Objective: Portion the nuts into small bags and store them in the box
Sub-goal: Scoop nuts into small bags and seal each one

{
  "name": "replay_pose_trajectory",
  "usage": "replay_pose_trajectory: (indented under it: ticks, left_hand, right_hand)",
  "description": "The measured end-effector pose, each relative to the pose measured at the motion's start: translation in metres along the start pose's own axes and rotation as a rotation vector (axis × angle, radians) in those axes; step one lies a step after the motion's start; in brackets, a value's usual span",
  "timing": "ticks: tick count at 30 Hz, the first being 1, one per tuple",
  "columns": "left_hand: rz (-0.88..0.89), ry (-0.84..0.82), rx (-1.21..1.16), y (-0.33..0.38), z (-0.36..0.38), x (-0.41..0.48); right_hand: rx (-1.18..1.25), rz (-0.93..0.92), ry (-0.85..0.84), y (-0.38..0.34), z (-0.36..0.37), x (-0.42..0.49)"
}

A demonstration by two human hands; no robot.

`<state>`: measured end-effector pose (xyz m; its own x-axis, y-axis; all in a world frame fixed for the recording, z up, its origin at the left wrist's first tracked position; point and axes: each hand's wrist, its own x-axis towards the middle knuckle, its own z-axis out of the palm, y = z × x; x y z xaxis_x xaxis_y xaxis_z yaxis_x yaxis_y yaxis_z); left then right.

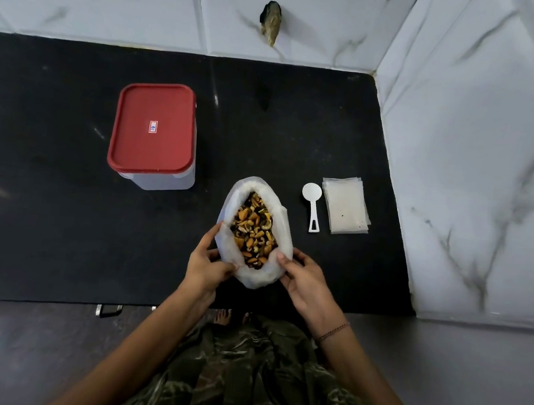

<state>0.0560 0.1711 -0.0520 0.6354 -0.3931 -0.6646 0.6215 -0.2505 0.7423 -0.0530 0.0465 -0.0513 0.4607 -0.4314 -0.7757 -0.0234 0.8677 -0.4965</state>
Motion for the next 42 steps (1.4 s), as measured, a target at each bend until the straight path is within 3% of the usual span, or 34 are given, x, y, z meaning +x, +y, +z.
replay_pose_trajectory:
  ticks: [4,6,8,10,12,16,25,27,29,31,32,34,36,39,42]
  left_hand:
    - [0.022,-0.062,-0.263,-0.003,0.009,0.0]
    - [0.046,-0.101,-0.316,-0.006,0.009,-0.001]
    - [0.098,-0.07,-0.143,-0.007,0.01,-0.006]
    - [0.127,0.041,0.065,-0.008,0.013,-0.01]
    - [0.094,0.146,0.114,-0.009,0.017,-0.015]
    - [-0.114,0.092,-0.01,-0.005,0.023,-0.016]
    - [-0.161,0.037,-0.106,-0.018,0.024,-0.007]
    - [-0.134,0.008,-0.022,-0.021,0.02,-0.004]
    - [-0.054,-0.001,0.194,-0.02,0.017,-0.002]
    - [-0.017,-0.008,0.34,-0.015,0.014,0.001]
    - [-0.017,-0.002,0.365,-0.012,0.013,0.003]
    - [0.022,0.063,0.37,-0.006,0.008,0.005]
    - [0.142,0.175,0.449,-0.001,0.002,0.009]
    - [0.252,0.282,0.491,0.013,-0.002,0.021]
    - [0.225,0.281,0.447,0.022,0.001,0.034]
  right_hand:
    - [0.124,-0.009,-0.113,-0.008,-0.001,0.006]
    - [0.075,-0.051,-0.114,-0.009,-0.001,0.008]
    - [-0.207,-0.207,-0.01,-0.004,-0.002,0.01]
    - [-0.686,-0.507,0.181,0.001,-0.005,0.008]
    - [-0.898,-0.701,0.252,0.004,-0.008,0.004]
    - [-0.667,-0.453,0.148,0.013,-0.003,-0.009]
    - [-0.173,-0.142,0.074,0.021,-0.013,-0.004]
    - [-0.238,-0.121,0.014,0.019,-0.018,-0.004]
    - [-0.664,-0.226,0.023,0.01,-0.019,-0.006]
    - [-1.102,-0.49,0.112,0.002,-0.015,-0.007]
    - [-1.179,-0.649,0.145,-0.002,-0.009,-0.01]
    - [-1.192,-0.905,0.187,-0.009,0.006,-0.015]
    - [-1.228,-1.019,0.222,-0.016,0.018,-0.009]
    - [-1.356,-1.008,0.246,-0.018,0.028,0.013]
    - [-1.387,-0.992,0.231,-0.014,0.03,0.031]
